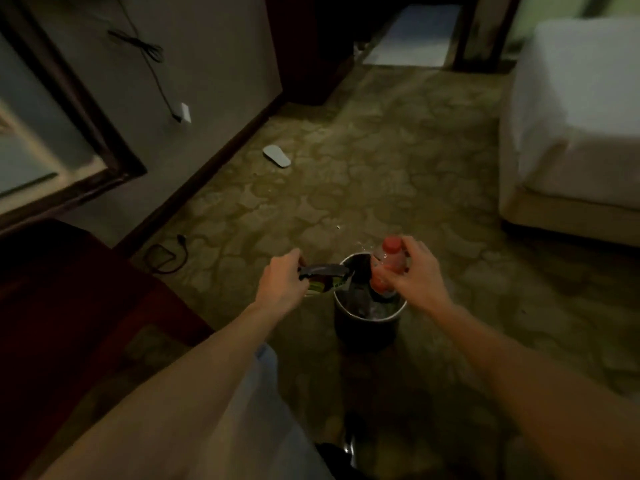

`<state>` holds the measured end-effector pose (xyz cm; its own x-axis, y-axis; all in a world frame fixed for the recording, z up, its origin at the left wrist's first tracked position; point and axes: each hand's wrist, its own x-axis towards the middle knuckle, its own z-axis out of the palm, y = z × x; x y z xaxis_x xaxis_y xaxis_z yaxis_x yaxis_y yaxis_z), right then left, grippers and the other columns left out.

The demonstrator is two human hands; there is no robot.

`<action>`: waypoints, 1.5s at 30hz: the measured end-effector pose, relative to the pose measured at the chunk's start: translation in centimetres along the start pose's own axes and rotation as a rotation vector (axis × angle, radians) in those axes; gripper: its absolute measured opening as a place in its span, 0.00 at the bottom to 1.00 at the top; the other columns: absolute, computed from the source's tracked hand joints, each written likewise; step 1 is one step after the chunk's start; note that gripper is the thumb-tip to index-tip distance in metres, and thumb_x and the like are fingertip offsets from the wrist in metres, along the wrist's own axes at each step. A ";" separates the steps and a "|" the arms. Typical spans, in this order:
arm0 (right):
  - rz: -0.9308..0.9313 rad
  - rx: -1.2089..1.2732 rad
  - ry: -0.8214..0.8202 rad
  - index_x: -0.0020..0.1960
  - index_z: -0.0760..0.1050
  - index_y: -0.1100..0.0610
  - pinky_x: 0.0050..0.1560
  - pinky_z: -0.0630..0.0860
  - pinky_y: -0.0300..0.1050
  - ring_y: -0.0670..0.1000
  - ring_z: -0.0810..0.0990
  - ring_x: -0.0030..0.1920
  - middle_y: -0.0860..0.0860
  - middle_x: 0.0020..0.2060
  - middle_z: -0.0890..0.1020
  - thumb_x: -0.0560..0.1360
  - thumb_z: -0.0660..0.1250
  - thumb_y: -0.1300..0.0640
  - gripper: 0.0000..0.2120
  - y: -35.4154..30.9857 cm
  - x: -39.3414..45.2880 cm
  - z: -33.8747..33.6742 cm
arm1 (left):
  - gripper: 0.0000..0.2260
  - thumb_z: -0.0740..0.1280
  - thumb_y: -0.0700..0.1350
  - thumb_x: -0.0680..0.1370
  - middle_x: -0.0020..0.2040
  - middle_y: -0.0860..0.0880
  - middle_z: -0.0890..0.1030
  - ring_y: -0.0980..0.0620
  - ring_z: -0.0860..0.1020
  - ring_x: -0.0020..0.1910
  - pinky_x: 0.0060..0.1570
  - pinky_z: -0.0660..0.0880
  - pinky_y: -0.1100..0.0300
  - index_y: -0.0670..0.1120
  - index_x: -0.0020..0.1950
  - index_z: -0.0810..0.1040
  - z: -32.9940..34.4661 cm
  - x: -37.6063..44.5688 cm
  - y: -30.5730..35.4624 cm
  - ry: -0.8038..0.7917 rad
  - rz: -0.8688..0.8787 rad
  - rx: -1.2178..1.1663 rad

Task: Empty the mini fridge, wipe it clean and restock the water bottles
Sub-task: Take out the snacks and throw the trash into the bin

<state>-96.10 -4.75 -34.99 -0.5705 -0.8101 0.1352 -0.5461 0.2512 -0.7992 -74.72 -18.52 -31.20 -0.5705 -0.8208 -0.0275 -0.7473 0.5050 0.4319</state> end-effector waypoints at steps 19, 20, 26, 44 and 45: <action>0.255 -0.029 -0.101 0.68 0.67 0.50 0.59 0.68 0.40 0.44 0.70 0.63 0.46 0.65 0.73 0.70 0.75 0.52 0.30 11.3 3.7 4.3 | 0.36 0.76 0.38 0.69 0.69 0.48 0.72 0.49 0.69 0.70 0.68 0.71 0.45 0.47 0.74 0.66 15.1 8.7 2.2 -0.261 -0.049 -0.351; 0.253 -0.031 -0.113 0.69 0.67 0.50 0.61 0.69 0.42 0.45 0.70 0.64 0.47 0.65 0.73 0.70 0.75 0.52 0.30 11.4 3.3 4.5 | 0.35 0.75 0.37 0.70 0.69 0.48 0.72 0.49 0.69 0.70 0.68 0.71 0.46 0.47 0.74 0.66 15.0 8.7 1.8 -0.255 -0.050 -0.350; 0.238 -0.125 -0.214 0.69 0.66 0.50 0.65 0.73 0.49 0.49 0.72 0.65 0.50 0.63 0.75 0.70 0.75 0.54 0.31 12.7 0.2 6.8 | 0.30 0.74 0.38 0.73 0.68 0.50 0.74 0.51 0.70 0.70 0.64 0.66 0.58 0.49 0.72 0.69 14.7 7.9 -1.1 -0.232 -0.058 -0.308; 0.163 -0.206 -0.409 0.70 0.66 0.49 0.65 0.72 0.52 0.50 0.70 0.66 0.50 0.64 0.73 0.73 0.72 0.51 0.28 10.3 -1.0 12.3 | 0.27 0.70 0.45 0.77 0.72 0.50 0.70 0.51 0.70 0.68 0.65 0.73 0.49 0.51 0.74 0.66 13.3 4.4 -7.4 -0.363 -0.047 -0.063; 0.154 -0.215 -0.413 0.70 0.66 0.50 0.64 0.72 0.52 0.50 0.70 0.66 0.50 0.64 0.73 0.74 0.71 0.52 0.28 9.9 -1.1 12.4 | 0.27 0.69 0.45 0.77 0.72 0.50 0.69 0.51 0.70 0.68 0.65 0.72 0.50 0.51 0.74 0.66 12.8 4.1 -7.6 -0.353 -0.044 -0.052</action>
<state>-93.29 -7.97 -50.36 -0.3875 -0.8864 -0.2532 -0.6138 0.4530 -0.6466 -75.71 -22.28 -46.17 -0.6272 -0.6940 -0.3534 -0.7609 0.4491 0.4683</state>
